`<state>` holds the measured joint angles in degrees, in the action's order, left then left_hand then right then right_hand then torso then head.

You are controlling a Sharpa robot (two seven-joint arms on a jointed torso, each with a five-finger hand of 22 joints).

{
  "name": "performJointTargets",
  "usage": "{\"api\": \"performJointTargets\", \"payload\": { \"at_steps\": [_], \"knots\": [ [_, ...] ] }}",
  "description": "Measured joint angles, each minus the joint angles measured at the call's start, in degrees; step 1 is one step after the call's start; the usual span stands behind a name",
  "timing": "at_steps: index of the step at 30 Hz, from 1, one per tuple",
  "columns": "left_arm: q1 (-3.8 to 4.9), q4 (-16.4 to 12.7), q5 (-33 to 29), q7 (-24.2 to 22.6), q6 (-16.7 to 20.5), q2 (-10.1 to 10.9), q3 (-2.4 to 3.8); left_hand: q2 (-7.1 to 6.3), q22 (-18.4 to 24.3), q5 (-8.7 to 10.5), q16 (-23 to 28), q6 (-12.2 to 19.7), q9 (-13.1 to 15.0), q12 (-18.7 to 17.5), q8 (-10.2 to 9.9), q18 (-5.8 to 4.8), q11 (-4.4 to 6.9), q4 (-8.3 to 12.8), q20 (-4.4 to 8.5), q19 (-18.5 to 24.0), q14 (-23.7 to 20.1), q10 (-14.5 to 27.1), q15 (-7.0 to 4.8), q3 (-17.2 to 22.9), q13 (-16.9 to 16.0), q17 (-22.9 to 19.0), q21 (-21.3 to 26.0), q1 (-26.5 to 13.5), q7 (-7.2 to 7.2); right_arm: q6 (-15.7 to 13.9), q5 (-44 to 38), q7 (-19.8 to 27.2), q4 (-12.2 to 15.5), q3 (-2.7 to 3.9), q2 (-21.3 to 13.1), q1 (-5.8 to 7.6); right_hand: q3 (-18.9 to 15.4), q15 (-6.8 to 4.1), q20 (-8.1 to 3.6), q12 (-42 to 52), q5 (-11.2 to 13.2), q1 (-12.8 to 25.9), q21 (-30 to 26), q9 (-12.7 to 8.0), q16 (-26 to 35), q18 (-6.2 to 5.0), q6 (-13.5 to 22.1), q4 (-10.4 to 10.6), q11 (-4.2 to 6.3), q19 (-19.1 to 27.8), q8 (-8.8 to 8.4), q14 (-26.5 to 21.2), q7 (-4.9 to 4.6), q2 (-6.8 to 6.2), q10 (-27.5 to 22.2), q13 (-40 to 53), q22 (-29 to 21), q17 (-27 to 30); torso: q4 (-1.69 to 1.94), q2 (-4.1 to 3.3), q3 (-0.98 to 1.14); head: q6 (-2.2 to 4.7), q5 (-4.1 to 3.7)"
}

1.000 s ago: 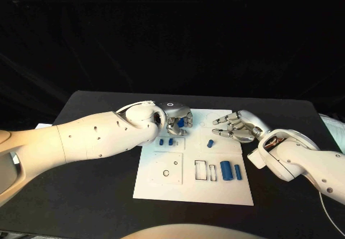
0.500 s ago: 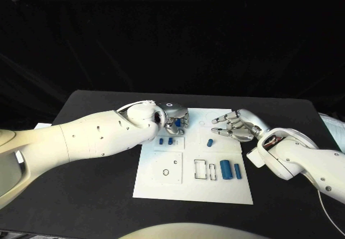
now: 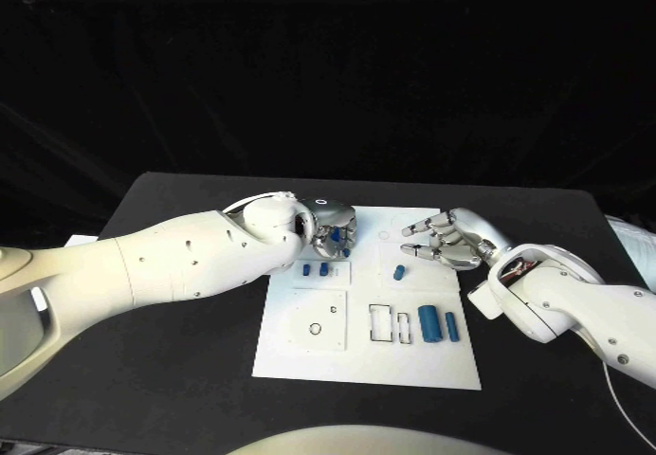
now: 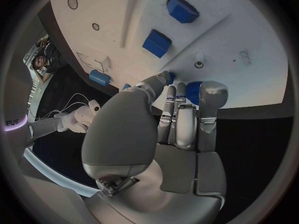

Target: Assemble the parts on the task board

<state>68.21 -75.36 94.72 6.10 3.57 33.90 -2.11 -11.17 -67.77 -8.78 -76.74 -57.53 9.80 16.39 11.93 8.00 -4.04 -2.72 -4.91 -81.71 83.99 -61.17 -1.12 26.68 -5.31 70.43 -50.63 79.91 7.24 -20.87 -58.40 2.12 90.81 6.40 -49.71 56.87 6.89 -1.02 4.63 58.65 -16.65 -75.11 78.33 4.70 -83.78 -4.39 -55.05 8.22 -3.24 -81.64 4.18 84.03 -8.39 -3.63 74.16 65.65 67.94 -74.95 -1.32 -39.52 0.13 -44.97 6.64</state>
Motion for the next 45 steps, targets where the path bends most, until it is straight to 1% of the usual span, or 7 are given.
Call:
{"api": "performJointTargets", "payload": {
  "at_steps": [2,4,18,27,29,37,45],
  "knots": [
    [0.0,0.17,-0.11,0.04,-0.19,-0.14,0.0,0.02,-0.31,0.0,-0.16,-0.42,-0.01,0.0,0.0,0.0,0.06,0.05,0.19,-0.19,0.0,-0.67,0.0,0.05,0.0,0.0,-0.33,0.02,-0.01,0.0,0.0,0.02,0.0,0.0,0.02,0.0,0.0,0.0,0.0,0.0,-0.21,0.0,0.0,0.0,0.0,0.0,0.0,0.0,0.0,0.0,0.0,0.0,0.0,0.0,0.0,0.0,0.0,0.0,0.0,-0.01,0.01,0.02,-0.01],
    [-0.04,0.38,-0.24,0.06,-0.36,-0.32,0.0,0.23,-0.56,0.0,-0.28,-0.62,-0.08,0.0,0.0,-0.84,0.11,0.13,0.19,-0.19,0.0,-1.11,0.0,0.32,0.04,0.0,-0.7,0.23,-0.01,0.0,0.0,0.05,-0.01,0.0,0.04,0.0,0.0,0.0,0.0,0.0,-0.2,0.0,0.0,0.0,0.0,0.0,0.0,0.0,0.0,0.0,0.0,0.0,0.0,0.0,0.0,0.0,0.0,0.0,-0.02,-0.01,0.02,0.03,-0.01],
    [-0.41,1.08,-0.67,0.1,-0.97,-1.15,0.07,0.57,-2.51,0.0,-0.88,-2.07,-0.39,0.0,-0.31,-0.85,0.47,0.53,0.19,-0.6,0.0,-3.19,0.0,0.86,0.18,0.45,-3.56,0.57,-0.22,0.0,0.0,0.14,-0.01,0.0,0.08,0.0,0.0,0.0,0.0,0.01,-0.2,0.0,0.0,0.0,0.0,0.0,0.0,0.0,0.0,0.0,0.0,0.0,0.0,0.0,0.0,0.0,0.0,0.01,-0.05,-0.03,0.05,-0.05,-0.02],
    [-0.57,1.48,-0.69,0.37,-1.13,-1.51,0.28,2.03,-4.56,0.61,-1.44,-3.92,-0.85,-0.43,-0.95,-0.85,0.76,2.09,0.6,-1.01,-0.01,-5.29,0.0,2.74,0.2,0.69,-6.43,2.03,-0.17,0.01,0.01,0.17,0.01,0.01,0.09,-0.01,0.0,0.0,0.0,0.01,-0.2,0.0,0.0,0.0,0.0,-0.01,0.0,0.0,0.0,0.0,0.0,0.0,0.0,0.0,0.0,0.0,0.0,0.02,-0.04,-0.02,0.04,-0.23,-0.09],
    [-0.64,1.47,-0.69,0.4,-1.06,-1.5,0.32,2.43,-4.95,0.68,-1.44,-4.14,-1.03,-0.69,-1.25,-1.72,0.67,2.81,0.6,-1.01,0.0,-5.59,0.0,3.46,0.14,0.69,-6.88,2.43,0.04,0.01,0.01,0.18,0.01,0.01,0.1,-0.01,0.0,0.0,0.0,0.01,-0.2,0.0,0.0,0.0,0.0,0.0,0.0,0.0,0.0,0.0,0.0,0.0,0.0,0.0,0.0,0.06,0.0,0.02,-0.04,0.01,0.04,-0.23,-0.1],
    [-0.96,0.26,-0.7,0.42,-0.45,-0.44,0.44,2.87,-6.07,0.89,-1.77,-4.49,-1.71,-2.14,-2.53,-1.72,0.45,4.4,0.6,-1.01,-0.01,-6.39,0.0,5.52,0.15,0.69,-7.95,2.87,0.4,0.0,0.01,0.21,-0.04,0.01,0.15,-0.01,0.0,0.0,0.0,0.01,-0.2,0.0,0.0,0.0,0.0,0.0,0.0,0.0,0.0,0.0,0.0,0.0,0.0,0.0,0.0,0.07,0.01,0.02,-0.04,0.04,0.04,0.05,-0.16],
    [-0.93,-3.02,-2.17,0.5,-0.03,2.22,2.03,2.29,-6.6,0.89,-1.77,-4.5,-2.16,-3.63,-3.54,-1.72,0.37,4.64,0.54,-1.06,-0.01,-6.75,0.0,5.77,-0.05,0.42,-8.32,2.29,0.41,0.0,0.02,0.23,-0.09,0.0,0.16,-0.01,0.0,0.0,0.0,0.01,-0.2,0.0,0.0,0.0,0.0,0.0,0.0,0.0,0.0,0.0,0.0,0.0,0.0,0.0,0.0,0.06,0.01,0.03,-0.03,0.07,0.06,0.2,-0.22]
  ]
}}
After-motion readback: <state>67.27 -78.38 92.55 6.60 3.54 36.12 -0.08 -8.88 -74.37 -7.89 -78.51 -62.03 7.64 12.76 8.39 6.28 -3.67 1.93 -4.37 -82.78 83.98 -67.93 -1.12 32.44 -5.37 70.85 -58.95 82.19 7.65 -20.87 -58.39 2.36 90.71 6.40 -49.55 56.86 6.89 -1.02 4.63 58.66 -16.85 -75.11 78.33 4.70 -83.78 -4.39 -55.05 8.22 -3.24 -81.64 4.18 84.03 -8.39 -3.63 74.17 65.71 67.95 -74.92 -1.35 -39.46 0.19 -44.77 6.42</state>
